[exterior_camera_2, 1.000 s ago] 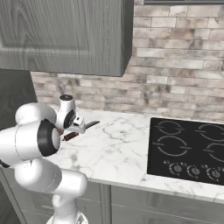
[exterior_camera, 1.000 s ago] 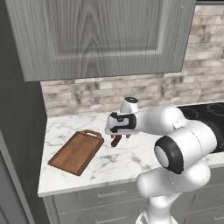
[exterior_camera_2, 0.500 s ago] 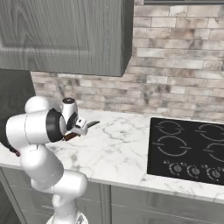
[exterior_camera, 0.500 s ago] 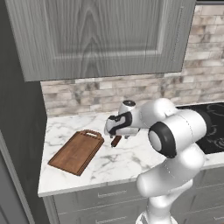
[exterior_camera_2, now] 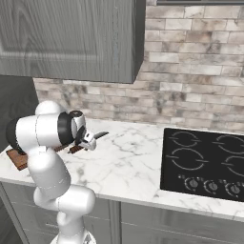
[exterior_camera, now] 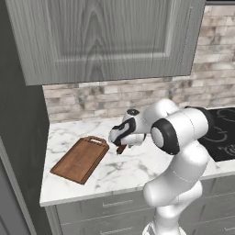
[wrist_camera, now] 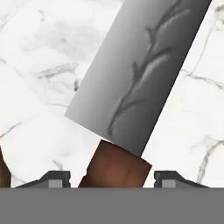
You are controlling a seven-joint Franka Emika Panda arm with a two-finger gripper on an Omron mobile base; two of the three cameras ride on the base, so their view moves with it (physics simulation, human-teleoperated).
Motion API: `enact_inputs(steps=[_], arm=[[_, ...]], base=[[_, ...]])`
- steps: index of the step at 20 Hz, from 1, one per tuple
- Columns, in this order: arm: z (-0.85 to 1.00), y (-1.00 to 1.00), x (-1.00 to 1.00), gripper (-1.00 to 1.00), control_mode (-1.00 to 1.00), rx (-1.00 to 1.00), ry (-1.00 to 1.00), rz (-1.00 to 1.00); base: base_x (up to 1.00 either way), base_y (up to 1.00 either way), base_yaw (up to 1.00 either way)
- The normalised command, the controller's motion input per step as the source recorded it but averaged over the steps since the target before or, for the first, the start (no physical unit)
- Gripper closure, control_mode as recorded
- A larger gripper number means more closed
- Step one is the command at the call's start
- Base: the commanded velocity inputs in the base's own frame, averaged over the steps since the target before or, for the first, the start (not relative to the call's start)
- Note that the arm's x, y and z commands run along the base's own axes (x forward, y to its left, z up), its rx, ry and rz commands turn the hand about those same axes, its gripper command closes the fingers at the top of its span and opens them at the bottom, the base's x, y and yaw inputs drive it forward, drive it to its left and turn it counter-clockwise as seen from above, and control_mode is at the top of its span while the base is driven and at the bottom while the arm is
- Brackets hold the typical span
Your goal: Move the cutting board and knife to the sink. Then move spray from the cabinet to the counter.
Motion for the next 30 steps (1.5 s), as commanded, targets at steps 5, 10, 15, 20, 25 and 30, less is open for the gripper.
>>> enact_inputs(steps=[5, 10, 15, 20, 25, 30], arm=[[-0.61, 0.09, 0.06, 1.0, -1.0, 0.0, 0.0, -0.08], [-0.49, 0.03, 0.0, 1.0, -1.0, 0.0, 0.0, -0.04], [0.03, -0.12, -0.09, 1.0, -1.0, 0.0, -0.06, 0.0], [0.0, -0.23, -0.23, 1.0, -1.0, 0.0, -0.19, 0.0], [0.12, -0.46, -0.36, 1.0, -1.0, 0.03, -0.06, 0.04], [0.42, -0.52, -0.37, 1.0, -1.0, 0.05, 0.01, 0.09]], base=[[0.0, 0.0, 0.0], [0.0, 0.0, 0.0], [0.0, 0.0, 0.0], [0.0, 0.0, 0.0], [0.0, 0.0, 0.0], [0.0, 0.0, 0.0]])
